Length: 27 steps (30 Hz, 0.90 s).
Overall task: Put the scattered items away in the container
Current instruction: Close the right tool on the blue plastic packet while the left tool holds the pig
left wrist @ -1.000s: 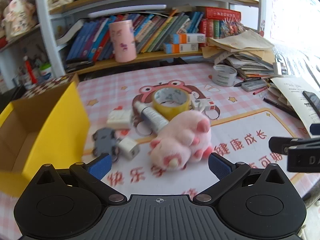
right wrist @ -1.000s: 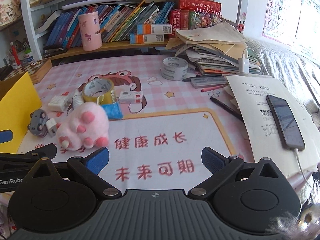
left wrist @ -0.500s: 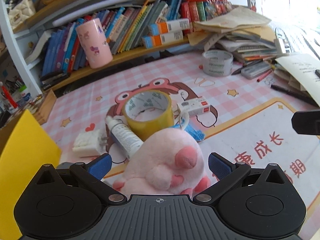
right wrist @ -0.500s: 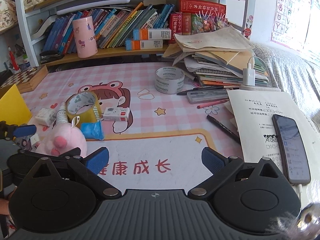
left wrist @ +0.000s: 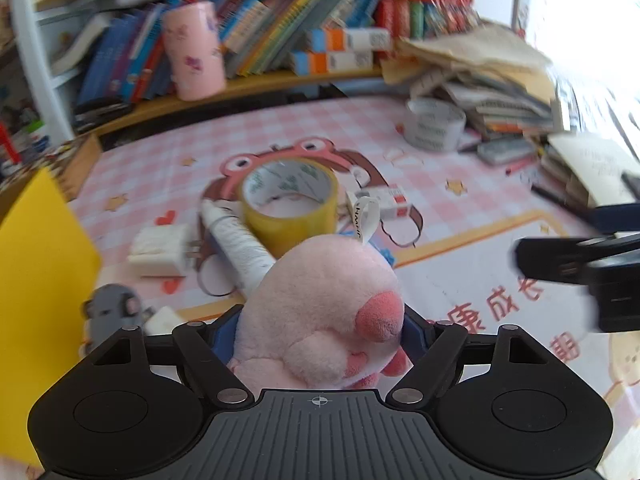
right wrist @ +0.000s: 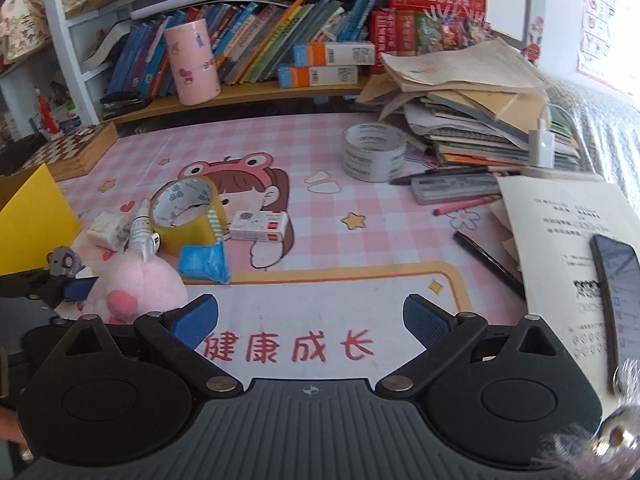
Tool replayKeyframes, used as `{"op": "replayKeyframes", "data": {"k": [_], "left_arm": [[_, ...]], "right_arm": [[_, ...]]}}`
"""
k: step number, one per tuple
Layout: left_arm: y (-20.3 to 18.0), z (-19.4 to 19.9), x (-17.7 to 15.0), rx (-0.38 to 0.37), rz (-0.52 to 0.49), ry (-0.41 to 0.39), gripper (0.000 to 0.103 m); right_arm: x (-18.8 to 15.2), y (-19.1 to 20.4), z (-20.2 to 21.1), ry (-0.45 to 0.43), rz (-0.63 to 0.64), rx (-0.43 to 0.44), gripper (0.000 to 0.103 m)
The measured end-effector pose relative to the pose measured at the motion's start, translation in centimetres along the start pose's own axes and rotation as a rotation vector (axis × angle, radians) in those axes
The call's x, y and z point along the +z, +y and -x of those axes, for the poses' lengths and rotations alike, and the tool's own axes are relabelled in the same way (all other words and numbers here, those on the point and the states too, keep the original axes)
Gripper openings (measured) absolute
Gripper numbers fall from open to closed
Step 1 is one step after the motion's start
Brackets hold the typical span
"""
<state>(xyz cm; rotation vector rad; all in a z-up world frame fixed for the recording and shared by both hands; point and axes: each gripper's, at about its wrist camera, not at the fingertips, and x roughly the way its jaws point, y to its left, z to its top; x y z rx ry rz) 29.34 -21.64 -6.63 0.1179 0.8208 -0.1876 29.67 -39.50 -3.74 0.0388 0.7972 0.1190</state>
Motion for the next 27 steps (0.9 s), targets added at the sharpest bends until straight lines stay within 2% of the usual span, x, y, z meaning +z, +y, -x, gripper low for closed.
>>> {"op": "replayKeyframes", "data": {"k": [3, 8, 15, 17, 24, 27], "left_arm": [[0.8, 2.4, -0.3, 0.018, 0.059, -0.018, 0.079], [2.4, 6.0, -1.1, 0.068, 0.138, -0.028, 0.079], [3.7, 9.4, -2.7, 0.163, 0.213, -0.025, 0.079], [3.7, 9.9, -2.9, 0.195, 0.205, -0.027, 0.079], [4.1, 11.4, -3.1, 0.240, 0.237, -0.044, 0.079], [4.1, 11.5, -3.2, 0.243, 0.239, -0.039, 0.079]], "right_arm": [[0.3, 0.9, -1.0, -0.014, 0.054, 0.032, 0.099], [0.9, 2.6, -3.9, 0.014, 0.124, 0.091, 0.087], [1.8, 5.5, -8.1, 0.031, 0.190, 0.173, 0.076], [1.9, 6.1, -9.2, 0.042, 0.193, 0.176, 0.071], [1.9, 7.3, -11.7, 0.063, 0.185, 0.166, 0.067], [1.9, 7.5, -12.4, 0.078, 0.179, 0.158, 0.059]]}}
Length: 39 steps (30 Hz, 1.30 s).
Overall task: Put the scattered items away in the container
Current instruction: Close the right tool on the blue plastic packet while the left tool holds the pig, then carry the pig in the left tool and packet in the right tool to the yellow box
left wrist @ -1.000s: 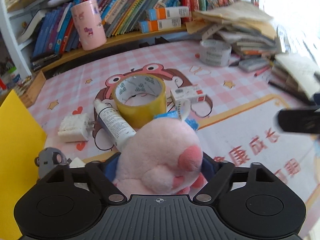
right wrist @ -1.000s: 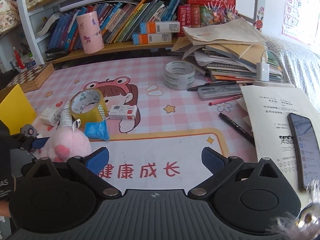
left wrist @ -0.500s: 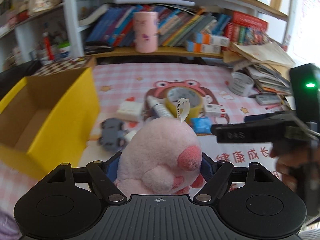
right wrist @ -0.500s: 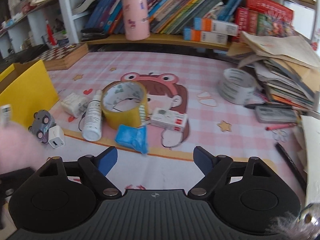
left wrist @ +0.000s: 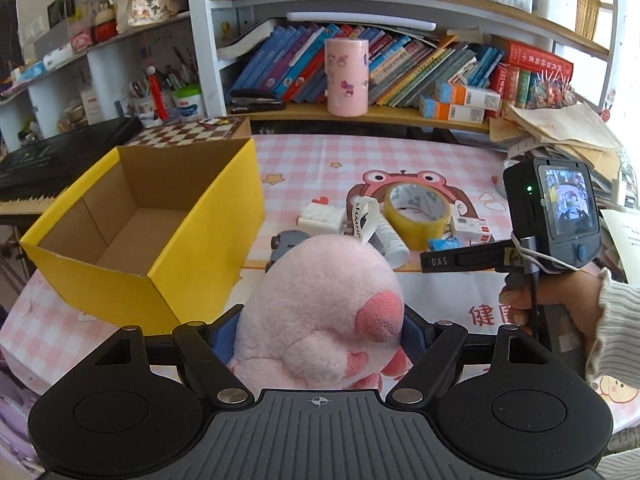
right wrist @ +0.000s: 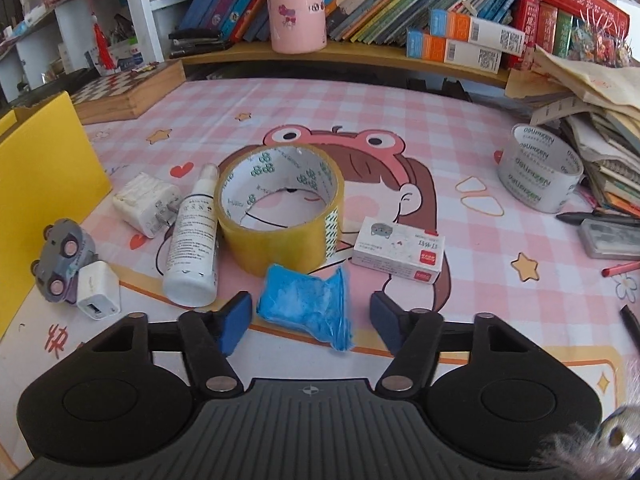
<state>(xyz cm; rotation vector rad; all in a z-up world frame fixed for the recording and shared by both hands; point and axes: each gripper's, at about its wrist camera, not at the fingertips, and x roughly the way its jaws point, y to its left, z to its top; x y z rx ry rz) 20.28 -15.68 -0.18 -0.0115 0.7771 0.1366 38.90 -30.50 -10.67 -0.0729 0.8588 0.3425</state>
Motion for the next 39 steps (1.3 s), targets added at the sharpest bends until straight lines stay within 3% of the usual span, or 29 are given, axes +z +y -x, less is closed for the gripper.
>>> {"op": "replayKeyframes", "data": {"k": [4, 7, 16, 26, 34, 39], "left_arm": [[0.1, 0.1, -0.1, -0.004, -0.003, 0.001, 0.079], [0.4, 0.2, 0.0, -0.010, -0.006, -0.008, 0.079], [1.0, 1.0, 0.5, -0.067, -0.026, -0.076, 0.079], [3.0, 2.7, 0.1, -0.190, -0.095, -0.148, 0.079], [6.4, 4.6, -1.7, -0.288, -0.137, -0.185, 0.079], [9.3, 6.4, -3.7, -0.310, -0.145, -0.202, 0.079]], "right_arm": [[-0.1, 0.3, 0.0, -0.016, 0.017, -0.016, 0.044], [0.0, 0.2, 0.1, -0.016, 0.017, -0.015, 0.042], [-0.2, 0.7, 2.8, -0.055, 0.012, -0.023, 0.042], [-1.8, 2.5, 9.7, -0.119, -0.066, -0.063, 0.042], [-4.1, 6.7, 14.8, -0.166, -0.128, -0.098, 0.042], [-6.0, 10.4, 16.9, -0.169, -0.139, -0.130, 0.042]]}}
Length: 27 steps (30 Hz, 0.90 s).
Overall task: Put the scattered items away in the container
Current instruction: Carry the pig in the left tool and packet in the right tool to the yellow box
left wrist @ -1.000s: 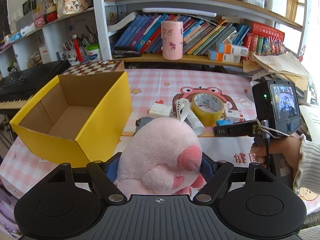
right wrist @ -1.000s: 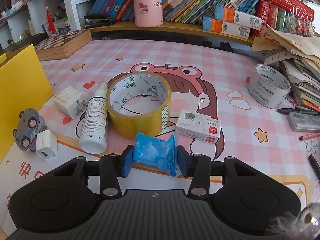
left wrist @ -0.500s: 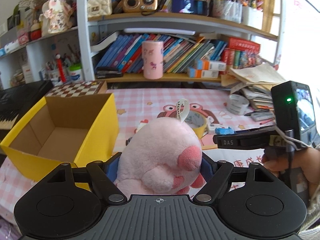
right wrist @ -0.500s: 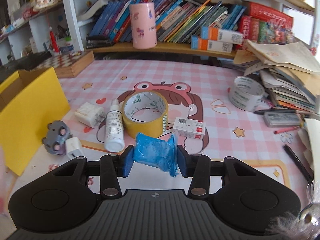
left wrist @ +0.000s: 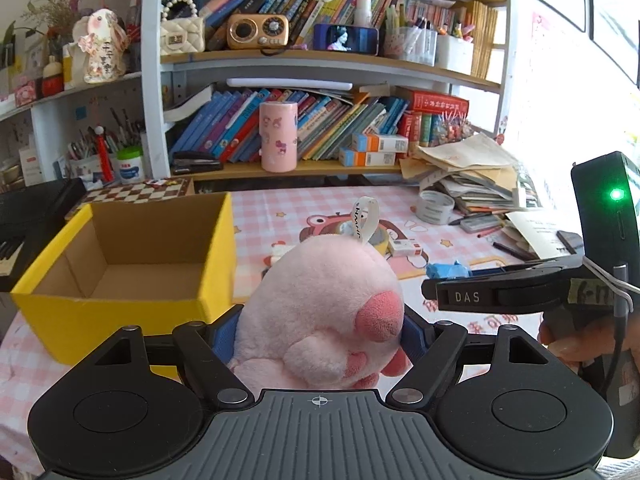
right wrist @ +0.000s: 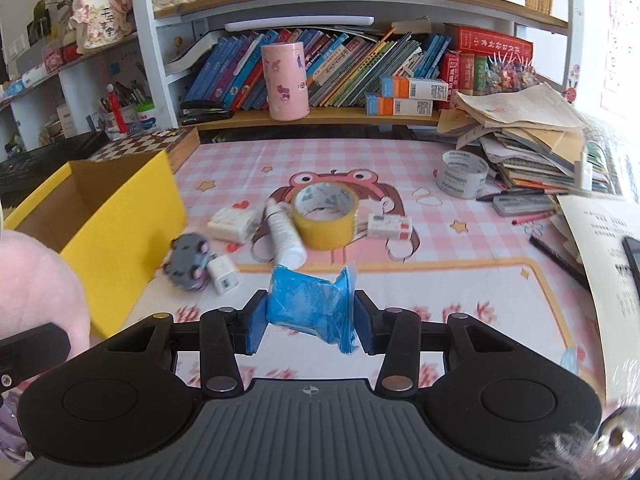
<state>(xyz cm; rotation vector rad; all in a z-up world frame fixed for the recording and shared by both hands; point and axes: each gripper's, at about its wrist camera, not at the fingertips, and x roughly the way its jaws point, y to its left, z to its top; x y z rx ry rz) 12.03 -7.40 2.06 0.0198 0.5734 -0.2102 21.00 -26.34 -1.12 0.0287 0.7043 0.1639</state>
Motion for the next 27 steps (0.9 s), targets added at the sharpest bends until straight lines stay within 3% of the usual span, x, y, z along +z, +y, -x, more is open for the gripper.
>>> {"op": "replayKeyframes", "data": {"k": [14, 27], "left_arm": [[5.2, 6.6, -5.6, -0.020, -0.014, 0.057, 0.079], [7.4, 9.8, -7.4, 0.000, 0.039, 0.031, 0.079]], "right_arm": [[-7.3, 9.1, 6.2, 0.068, -0.046, -0.001, 0.042], [-9.1, 13.8, 9.2, 0.057, 0.030, 0.029, 0.042]]}}
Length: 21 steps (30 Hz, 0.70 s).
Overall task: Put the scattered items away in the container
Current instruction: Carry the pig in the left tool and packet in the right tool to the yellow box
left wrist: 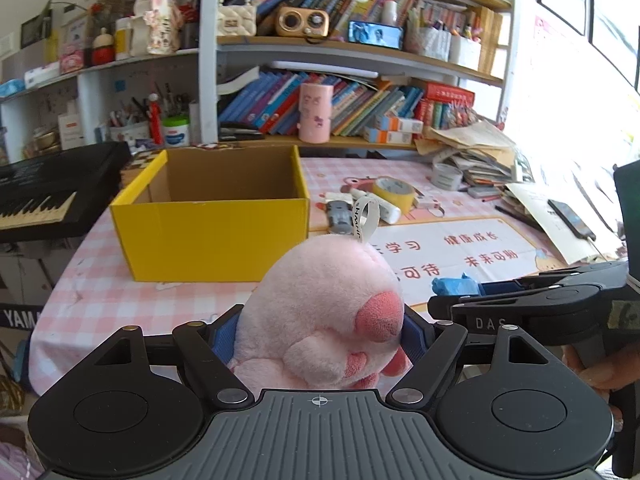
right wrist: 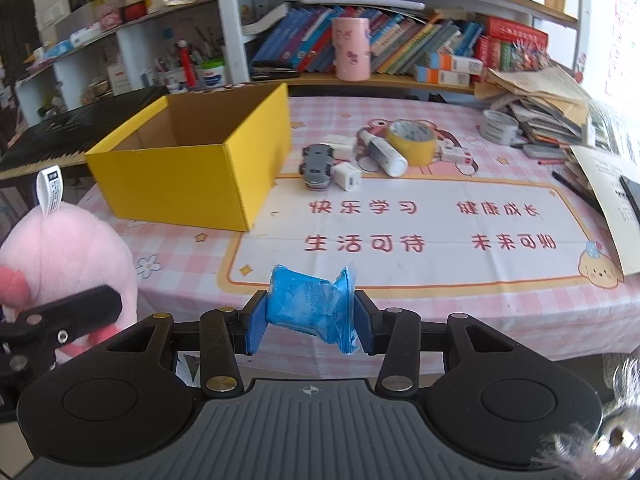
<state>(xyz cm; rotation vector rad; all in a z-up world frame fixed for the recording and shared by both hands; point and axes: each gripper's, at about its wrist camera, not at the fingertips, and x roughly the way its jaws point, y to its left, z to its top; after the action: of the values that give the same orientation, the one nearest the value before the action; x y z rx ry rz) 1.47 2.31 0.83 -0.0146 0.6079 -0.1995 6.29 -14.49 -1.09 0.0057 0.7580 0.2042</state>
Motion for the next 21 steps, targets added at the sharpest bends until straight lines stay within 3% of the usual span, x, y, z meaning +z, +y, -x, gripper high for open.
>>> {"op": "replayKeyframes", "data": {"k": [11, 21], "left_arm": [[1.0, 1.0, -0.6, 0.009, 0.016, -0.005, 0.079], [2.5, 1.7, -1.1, 0.062, 0.073, -0.002, 0.079]], "right_arm": [[-0.3, 2.1, 0.6, 0.003, 0.038, 0.025, 0.042], [-0.1, 4.1, 0.0, 0.024, 0.115, 0.082, 0.042]]}}
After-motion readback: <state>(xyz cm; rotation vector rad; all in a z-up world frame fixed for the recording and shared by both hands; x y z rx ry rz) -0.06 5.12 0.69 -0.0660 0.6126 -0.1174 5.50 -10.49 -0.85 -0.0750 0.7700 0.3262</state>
